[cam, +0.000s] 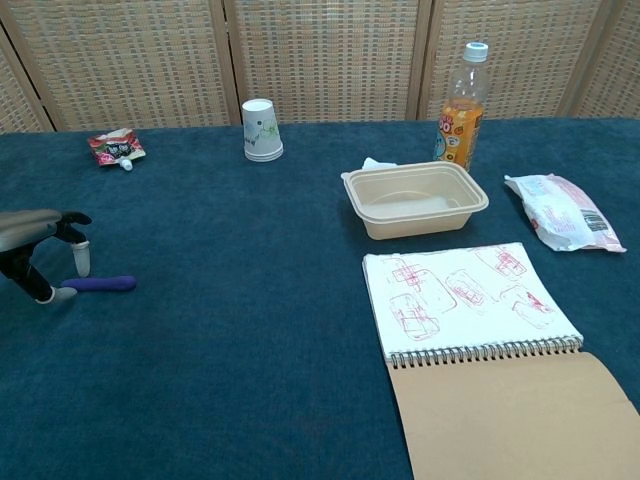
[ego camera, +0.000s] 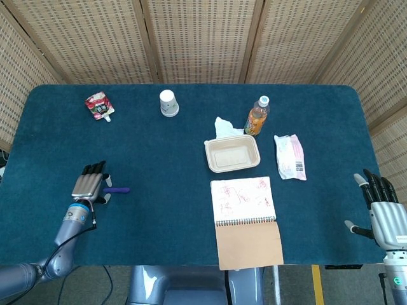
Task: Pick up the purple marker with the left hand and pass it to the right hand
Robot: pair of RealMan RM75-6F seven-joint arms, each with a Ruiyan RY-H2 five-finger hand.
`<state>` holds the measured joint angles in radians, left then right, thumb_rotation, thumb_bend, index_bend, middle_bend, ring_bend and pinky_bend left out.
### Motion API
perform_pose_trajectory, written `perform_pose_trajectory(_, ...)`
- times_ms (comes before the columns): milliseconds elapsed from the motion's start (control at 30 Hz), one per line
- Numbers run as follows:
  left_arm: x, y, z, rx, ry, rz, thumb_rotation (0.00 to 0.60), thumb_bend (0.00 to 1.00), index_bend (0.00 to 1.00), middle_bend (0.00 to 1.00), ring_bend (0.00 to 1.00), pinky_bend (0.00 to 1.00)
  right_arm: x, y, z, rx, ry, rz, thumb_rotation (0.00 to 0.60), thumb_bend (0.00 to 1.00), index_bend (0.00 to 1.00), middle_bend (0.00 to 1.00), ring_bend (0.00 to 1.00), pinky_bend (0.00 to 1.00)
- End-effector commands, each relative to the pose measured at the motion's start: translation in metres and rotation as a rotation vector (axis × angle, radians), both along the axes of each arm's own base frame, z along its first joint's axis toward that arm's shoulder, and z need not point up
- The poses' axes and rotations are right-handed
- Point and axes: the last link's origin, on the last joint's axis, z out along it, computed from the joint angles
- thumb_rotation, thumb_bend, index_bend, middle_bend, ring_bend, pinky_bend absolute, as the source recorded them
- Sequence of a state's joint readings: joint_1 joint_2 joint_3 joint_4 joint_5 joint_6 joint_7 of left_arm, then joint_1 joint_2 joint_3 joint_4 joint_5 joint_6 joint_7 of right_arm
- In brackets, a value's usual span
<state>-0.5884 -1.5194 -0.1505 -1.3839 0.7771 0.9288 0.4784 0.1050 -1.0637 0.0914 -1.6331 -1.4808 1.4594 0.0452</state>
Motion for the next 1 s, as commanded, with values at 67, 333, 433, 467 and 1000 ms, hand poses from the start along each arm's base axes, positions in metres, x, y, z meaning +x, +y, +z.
perform_pose_trajectory(67, -0.001, 0.0018, -0.0004, 0.007, 0.002, 0.008, 0.6, 0.36, 0.48, 0.0, 0.0, 0.0, -0.0004, -0.0002, 0.0004, -0.001, -0.002, -0.002, 0.6, 0.0, 0.0, 0.0, 0.0, 0.0)
perform_pose_trajectory(333, -0.002, 0.0021, -0.0011, 0.006, 0.002, 0.015, 0.6, 0.36, 0.5, 0.0, 0.0, 0.0, -0.0001, -0.0001, 0.0013, -0.003, -0.005, 0.0, 0.6, 0.0, 0.0, 0.0, 0.0, 0.0)
perform_pose_trajectory(433, -0.0016, 0.0013, -0.0025, 0.005, 0.006, 0.01, 0.6, 0.36, 0.5, 0.0, 0.0, 0.0, 0.0, 0.0002, 0.0019, -0.005, -0.006, 0.001, 0.6, 0.0, 0.0, 0.0, 0.0, 0.0)
perform_pose_trajectory(467, -0.0014, 0.0013, -0.0028, 0.007, 0.006, 0.009, 0.6, 0.36, 0.5, 0.0, 0.0, 0.0, -0.0001, 0.0003, 0.0019, -0.004, -0.007, 0.001, 0.6, 0.0, 0.0, 0.0, 0.0, 0.0)
perform_pose_trajectory(1000, -0.0026, 0.0028, -0.0045, 0.014, 0.028, 0.017, 0.6, 0.36, 0.51, 0.0, 0.0, 0.0, -0.0003, 0.0, 0.002, 0.0, -0.008, 0.0, 0.6, 0.0, 0.0, 0.0, 0.0, 0.0)
